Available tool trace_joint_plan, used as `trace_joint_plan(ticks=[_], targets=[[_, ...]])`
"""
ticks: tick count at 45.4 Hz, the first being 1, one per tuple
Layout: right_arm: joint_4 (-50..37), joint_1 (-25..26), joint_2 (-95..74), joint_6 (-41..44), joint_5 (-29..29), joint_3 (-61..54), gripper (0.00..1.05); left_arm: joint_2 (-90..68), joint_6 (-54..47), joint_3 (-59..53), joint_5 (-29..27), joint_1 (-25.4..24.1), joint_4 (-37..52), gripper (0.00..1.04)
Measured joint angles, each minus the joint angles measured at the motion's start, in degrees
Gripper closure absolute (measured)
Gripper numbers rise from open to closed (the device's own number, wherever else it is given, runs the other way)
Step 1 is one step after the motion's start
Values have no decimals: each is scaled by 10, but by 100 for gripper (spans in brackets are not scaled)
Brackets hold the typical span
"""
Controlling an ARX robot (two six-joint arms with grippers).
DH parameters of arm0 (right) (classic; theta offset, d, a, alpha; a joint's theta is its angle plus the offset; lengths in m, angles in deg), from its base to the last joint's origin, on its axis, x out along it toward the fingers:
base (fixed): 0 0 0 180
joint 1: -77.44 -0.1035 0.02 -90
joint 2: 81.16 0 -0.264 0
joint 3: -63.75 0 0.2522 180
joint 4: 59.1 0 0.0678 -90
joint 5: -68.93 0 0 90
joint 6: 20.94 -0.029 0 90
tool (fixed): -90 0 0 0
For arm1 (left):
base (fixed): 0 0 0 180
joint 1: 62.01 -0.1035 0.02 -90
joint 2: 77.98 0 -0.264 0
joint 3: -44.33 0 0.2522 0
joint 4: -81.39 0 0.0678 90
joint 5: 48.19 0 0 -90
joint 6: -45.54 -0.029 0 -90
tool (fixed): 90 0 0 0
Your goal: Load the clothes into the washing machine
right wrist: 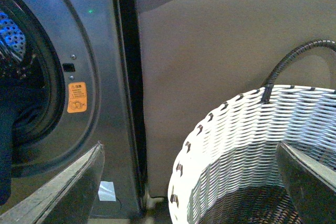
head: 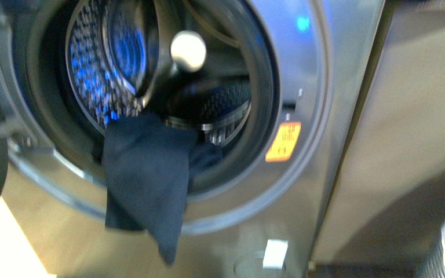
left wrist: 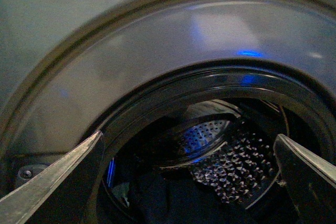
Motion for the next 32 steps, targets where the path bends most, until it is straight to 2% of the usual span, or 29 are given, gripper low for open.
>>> trace_joint_plan(ticks=[12,26,28,32], targets=[[0,0,0,0,0,0,7,139,14,-48,8,23,-120,6],[0,0,0,0,0,0,7,248,18,-75,4,46,-209,6],[0,0,0,0,0,0,7,266,14,-75,-15,56,-241,9],[0,0,0,0,0,0,7,302,12,-72,-110,66,-347,21]])
